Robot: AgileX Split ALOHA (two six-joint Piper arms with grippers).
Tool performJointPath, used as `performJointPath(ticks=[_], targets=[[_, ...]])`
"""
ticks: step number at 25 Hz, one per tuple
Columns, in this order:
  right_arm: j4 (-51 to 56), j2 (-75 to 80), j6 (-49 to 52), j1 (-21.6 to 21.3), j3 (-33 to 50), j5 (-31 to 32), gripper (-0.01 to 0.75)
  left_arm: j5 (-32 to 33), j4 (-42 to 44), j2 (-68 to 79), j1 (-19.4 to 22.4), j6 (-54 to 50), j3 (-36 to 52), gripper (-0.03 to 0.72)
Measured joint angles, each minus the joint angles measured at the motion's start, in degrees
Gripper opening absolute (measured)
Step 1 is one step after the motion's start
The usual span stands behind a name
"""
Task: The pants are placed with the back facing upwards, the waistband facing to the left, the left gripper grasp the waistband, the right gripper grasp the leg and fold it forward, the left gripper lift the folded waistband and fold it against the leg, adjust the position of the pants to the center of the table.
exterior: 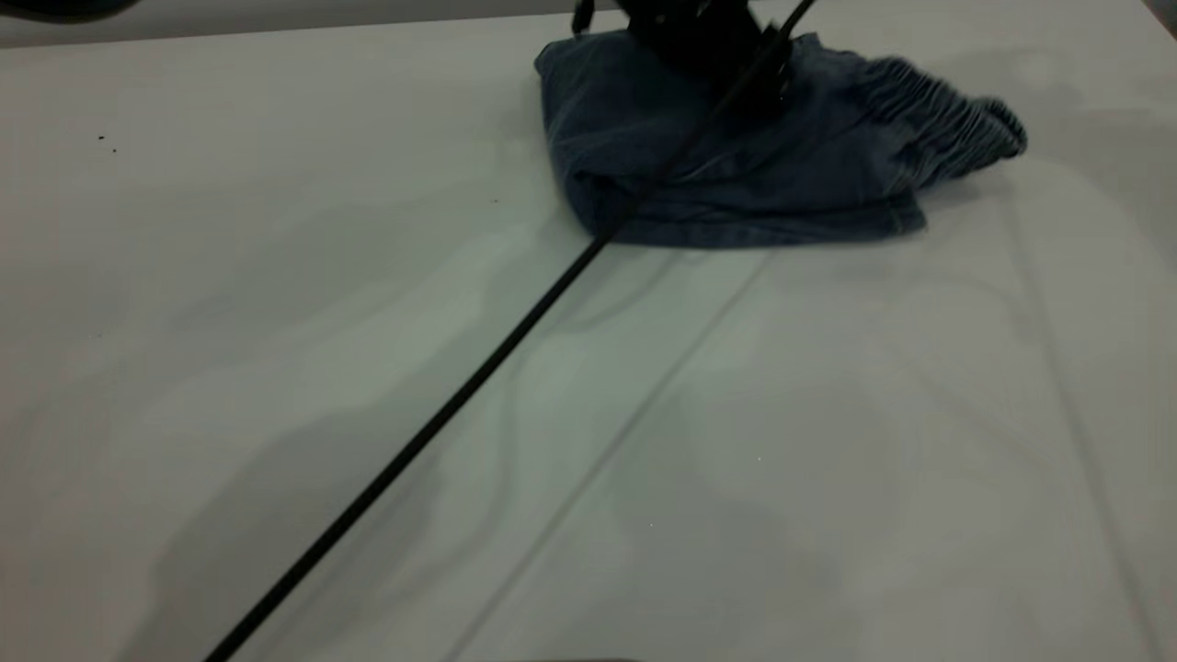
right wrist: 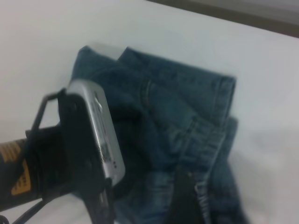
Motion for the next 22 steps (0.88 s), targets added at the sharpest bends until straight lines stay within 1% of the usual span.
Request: performJointPath(ticks=[2, 6, 11, 13, 16, 20, 22], targets=[[0.14, 0.00, 0.00, 0.00, 0.00, 0.12, 0.477, 0.97, 0.00, -0.27, -0.11, -0.75, -0.29, 0.530], [0.27, 0.00, -0.20, 0.00, 0.00, 0.24, 0.477, 7.26, 0.71, 0.02, -0.21, -1.31, -0.47, 0.530], [0.27, 0.00, -0.90, 0.00, 0.00, 0.24, 0.475, 12.51, 2.43, 2.41, 0.03, -1.73, -0.92, 0.530], [0.27, 0.00, -1.04, 0.00, 0.00, 0.24, 0.475, 16.71, 2.55, 2.41, 0.10, -1.73, -1.51, 0.530], [0.29, 0.00, -1.05, 0.00, 0.00, 0.31, 0.475, 24.67, 3.35, 1.67, 0.10, -1.73, -2.16, 0.530], [0.29, 0.00, -1.10, 0.00, 0.00, 0.41, 0.475, 40.40, 4.78, 1.32, 0.10, -3.54, -5.14, 0.526], [0.34, 0.00, -1.10, 0.00, 0.00, 0.41, 0.475, 46.16, 5.43, 1.32, 0.10, -5.73, -7.24, 0.511]])
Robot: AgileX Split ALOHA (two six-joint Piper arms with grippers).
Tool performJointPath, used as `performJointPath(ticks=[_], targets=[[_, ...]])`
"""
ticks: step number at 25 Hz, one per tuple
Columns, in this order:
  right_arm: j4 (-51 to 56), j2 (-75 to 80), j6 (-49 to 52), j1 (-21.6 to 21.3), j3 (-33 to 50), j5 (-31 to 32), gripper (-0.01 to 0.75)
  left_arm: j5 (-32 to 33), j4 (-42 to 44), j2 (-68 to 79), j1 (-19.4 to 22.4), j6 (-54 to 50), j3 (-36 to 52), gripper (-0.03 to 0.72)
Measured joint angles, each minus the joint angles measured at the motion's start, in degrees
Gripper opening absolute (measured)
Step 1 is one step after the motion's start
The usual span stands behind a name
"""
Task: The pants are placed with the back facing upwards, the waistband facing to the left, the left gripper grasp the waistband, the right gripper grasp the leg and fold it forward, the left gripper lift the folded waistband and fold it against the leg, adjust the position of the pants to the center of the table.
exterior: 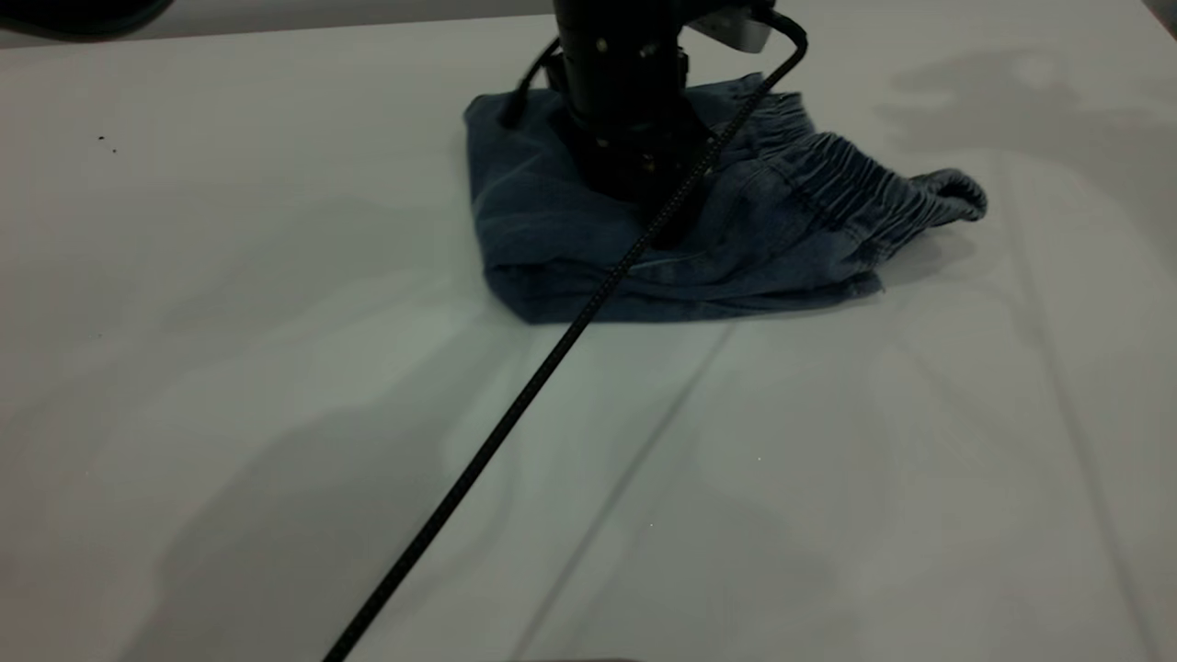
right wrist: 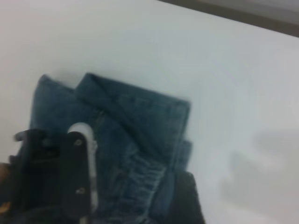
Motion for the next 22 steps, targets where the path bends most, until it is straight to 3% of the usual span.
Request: performJointPath(ticks=[8, 12, 22], targets=[[0.14, -0.50, -0.18, 0.00, -0.84, 1.04, 0.475, 0.76, 0.31, -0.42, 0.00, -4.83, -11.41, 0.466], [0.14, -3.96, -0.08, 0.00, -3.25, 3.93, 0.475, 0.76, 1.22, -4.50, 0.00, -7.63, -13.03, 0.464], [0.30, -23.52, 4.71, 0.00, -3.62, 8.57, 0.475, 0.76, 16.75, -24.36, -0.21, -17.84, -12.03, 0.464]])
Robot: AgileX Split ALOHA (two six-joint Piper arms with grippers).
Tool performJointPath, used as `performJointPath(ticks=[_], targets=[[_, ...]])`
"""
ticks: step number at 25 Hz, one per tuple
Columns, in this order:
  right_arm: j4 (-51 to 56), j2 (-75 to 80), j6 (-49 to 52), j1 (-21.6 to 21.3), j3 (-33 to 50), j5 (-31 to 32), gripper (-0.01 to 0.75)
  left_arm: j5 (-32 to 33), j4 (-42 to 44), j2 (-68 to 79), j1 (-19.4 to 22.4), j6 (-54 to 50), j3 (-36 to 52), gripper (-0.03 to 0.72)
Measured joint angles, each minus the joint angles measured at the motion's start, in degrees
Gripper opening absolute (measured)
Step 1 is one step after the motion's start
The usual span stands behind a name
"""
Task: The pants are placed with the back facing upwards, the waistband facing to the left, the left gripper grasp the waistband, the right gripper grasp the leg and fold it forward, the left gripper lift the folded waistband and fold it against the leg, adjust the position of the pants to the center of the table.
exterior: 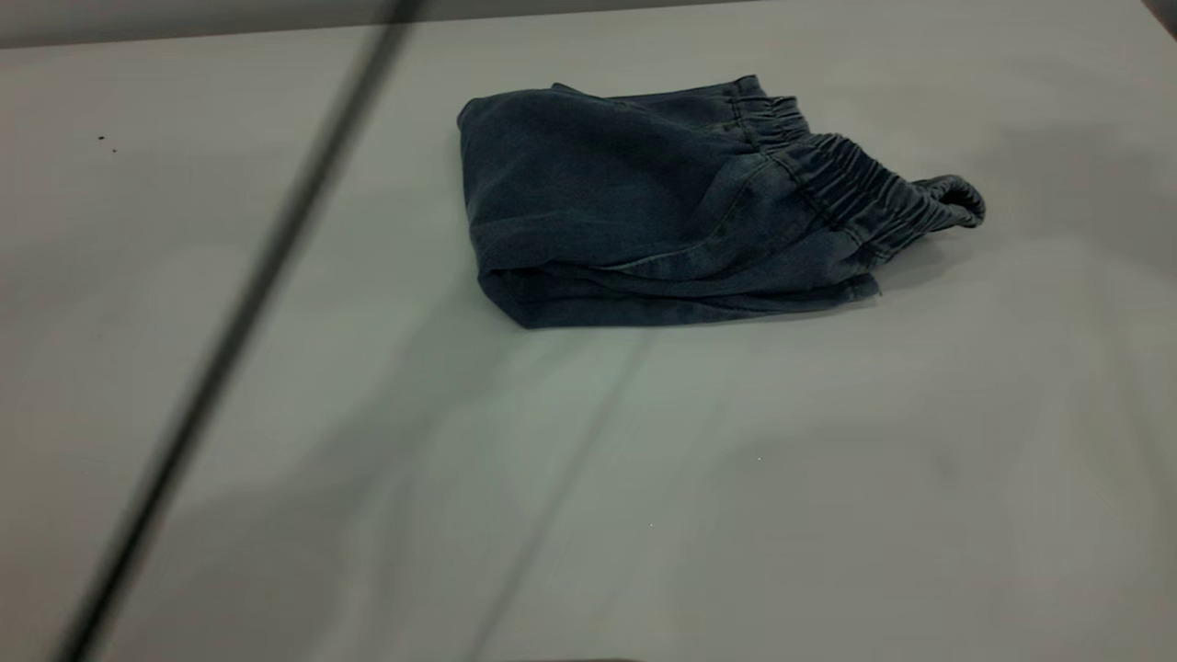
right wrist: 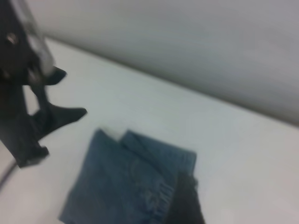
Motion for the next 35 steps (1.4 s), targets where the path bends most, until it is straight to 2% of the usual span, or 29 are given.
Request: performJointPath(ticks=[4, 7, 17, 24, 29, 35], targets=[[-0.18, -8.38, 2.78, 0.00, 1.15, 0.29, 0.475, 0.00, 0.21, -10.14, 0.00, -1.05, 6.05, 0.464], [-0.57, -15.71, 3.63, 0.00, 6.57, 0.29, 0.475, 0.00, 0.27, -18.66, 0.00, -1.37, 14.80, 0.464], [-2.53, -42.09, 3.91, 0.00, 40.38, 0.57, 0.475, 0.00, -0.85, -54.47, 0.00, -6.12, 53.63, 0.464], [-2.28, -60.81, 3.91, 0.00, 61.91, -7.01, 0.475, 0.00, -1.20, -78.43, 0.00, -6.91, 75.72, 0.464], [-2.34, -72.37, 3.91, 0.00, 69.77, -7.29, 0.475, 0.00, -2.47, -93.85, 0.00, -6.91, 88.63, 0.464], [-2.53, -84.46, 3.91, 0.00, 76.57, -4.36, 0.475, 0.00, -5.00, -105.30, 0.00, -6.13, 100.69, 0.464]])
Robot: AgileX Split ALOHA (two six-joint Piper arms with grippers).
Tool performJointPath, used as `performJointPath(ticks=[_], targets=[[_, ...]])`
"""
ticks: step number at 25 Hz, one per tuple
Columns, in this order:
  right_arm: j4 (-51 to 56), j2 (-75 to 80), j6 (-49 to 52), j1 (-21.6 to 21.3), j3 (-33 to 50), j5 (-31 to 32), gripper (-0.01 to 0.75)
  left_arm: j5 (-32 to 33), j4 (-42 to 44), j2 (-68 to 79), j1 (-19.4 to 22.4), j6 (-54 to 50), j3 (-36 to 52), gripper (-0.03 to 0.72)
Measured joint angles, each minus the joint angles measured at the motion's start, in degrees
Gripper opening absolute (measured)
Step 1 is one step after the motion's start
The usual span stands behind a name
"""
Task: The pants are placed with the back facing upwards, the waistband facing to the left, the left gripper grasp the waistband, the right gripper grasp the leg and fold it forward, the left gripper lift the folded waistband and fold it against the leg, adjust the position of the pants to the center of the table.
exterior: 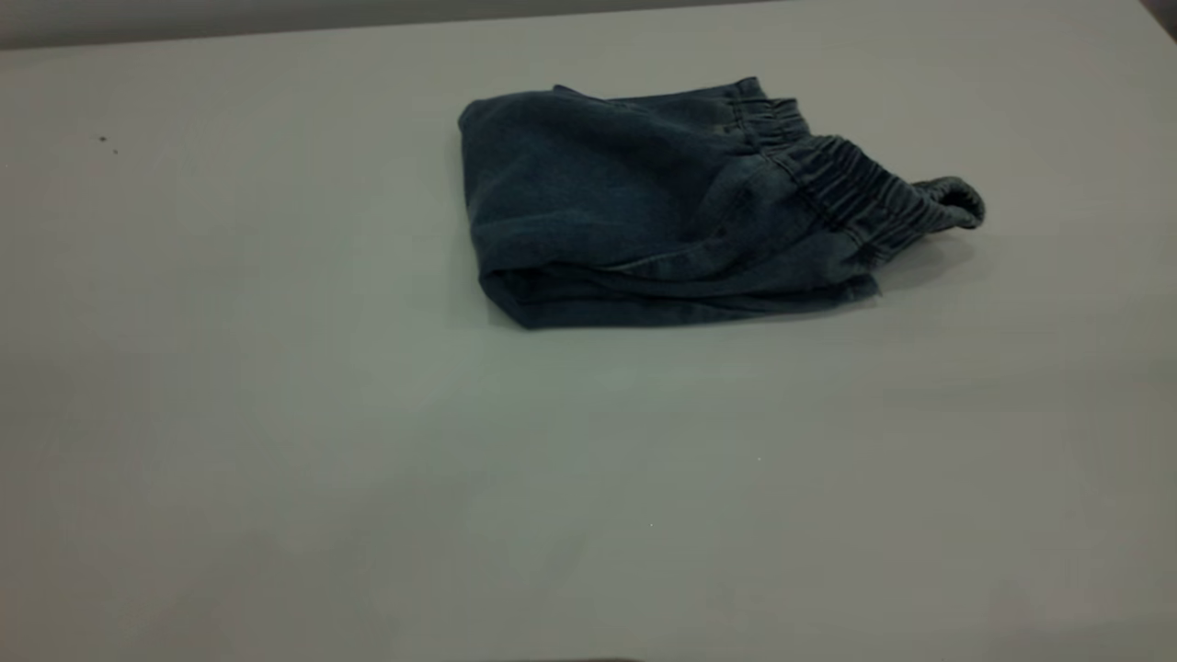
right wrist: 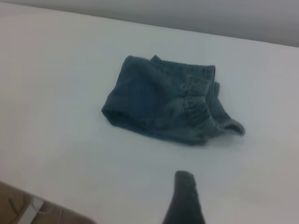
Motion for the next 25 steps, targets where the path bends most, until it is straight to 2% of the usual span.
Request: performJointPath(ticks=[6, 14, 25], targets=[[-3.78, -9.33, 0.00, 0.00, 8.54, 0.54, 0.475, 0.00, -0.43, -6.58, 0.00, 1.89, 8.67, 0.464], [-14.25, -13.94, 4.83, 0.00, 16.96, -1.60, 0.475, -0.07, -0.43, -8.54, 0.00, 2.08, 14.53, 0.464], [-14.60, -14.13, 5.58, 0.00, 17.80, -2.06, 0.475, -2.73, -1.49, -8.54, 0.00, 2.27, 16.75, 0.464]])
